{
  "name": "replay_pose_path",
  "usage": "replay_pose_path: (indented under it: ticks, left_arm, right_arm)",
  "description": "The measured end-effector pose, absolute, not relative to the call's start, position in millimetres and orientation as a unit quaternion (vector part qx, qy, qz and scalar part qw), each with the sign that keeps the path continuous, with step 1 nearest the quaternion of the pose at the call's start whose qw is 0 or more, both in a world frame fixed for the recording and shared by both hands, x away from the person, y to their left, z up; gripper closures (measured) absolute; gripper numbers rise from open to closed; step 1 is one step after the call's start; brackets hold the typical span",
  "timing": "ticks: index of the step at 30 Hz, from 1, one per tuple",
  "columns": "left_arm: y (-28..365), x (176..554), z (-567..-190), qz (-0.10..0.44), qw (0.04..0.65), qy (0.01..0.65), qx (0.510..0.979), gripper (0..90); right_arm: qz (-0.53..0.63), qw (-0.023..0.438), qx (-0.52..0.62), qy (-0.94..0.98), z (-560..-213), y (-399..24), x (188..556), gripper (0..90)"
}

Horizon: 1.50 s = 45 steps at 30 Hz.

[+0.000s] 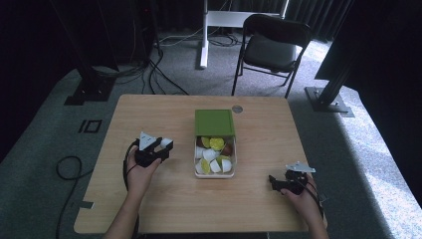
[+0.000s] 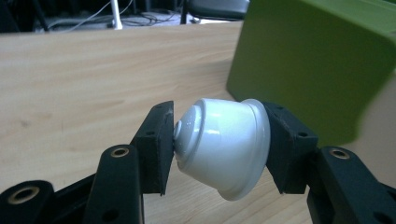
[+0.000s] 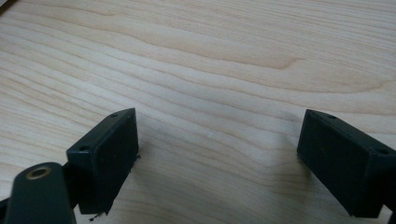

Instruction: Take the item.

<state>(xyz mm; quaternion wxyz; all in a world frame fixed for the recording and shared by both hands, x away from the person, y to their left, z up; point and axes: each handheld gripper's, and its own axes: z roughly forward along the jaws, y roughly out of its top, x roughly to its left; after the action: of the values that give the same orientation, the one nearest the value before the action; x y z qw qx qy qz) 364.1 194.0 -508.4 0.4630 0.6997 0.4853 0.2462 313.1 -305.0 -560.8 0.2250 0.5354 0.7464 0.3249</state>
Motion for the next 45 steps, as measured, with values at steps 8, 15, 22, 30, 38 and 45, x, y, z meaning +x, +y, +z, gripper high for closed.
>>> replay_pose_path:
  ticks: [8, 15, 22, 30, 38, 45]
  left_arm:
    - [198.8, 368.6, -523.9, 0.224, 0.452, 0.509, 0.697, 49.0]
    - [200.8, 373.5, -534.3, 0.205, 0.444, 0.522, 0.699, 49.0]
    - [201.1, 374.9, -542.4, 0.208, 0.430, 0.524, 0.705, 49.0]
    - [201.4, 375.6, -542.7, 0.204, 0.423, 0.528, 0.707, 46.8]
    - [207.8, 377.3, -544.7, 0.197, 0.438, 0.517, 0.709, 28.3]
    - [207.4, 369.5, -538.3, 0.211, 0.439, 0.480, 0.730, 19.5]
  right_arm:
    - [0.325, 0.225, 0.535, 0.747, -560.9, -305.1, 313.1, 12.3]
    - [0.325, 0.225, 0.535, 0.747, -560.8, -305.0, 313.1, 12.3]
    - [0.325, 0.225, 0.535, 0.747, -560.8, -305.1, 313.1, 12.3]
    - [0.325, 0.225, 0.535, 0.746, -560.9, -305.0, 313.1, 12.3]
    - [0.325, 0.225, 0.535, 0.747, -560.9, -305.1, 313.1, 12.3]
    - [0.325, 0.225, 0.535, 0.746, -560.9, -305.0, 313.1, 12.3]
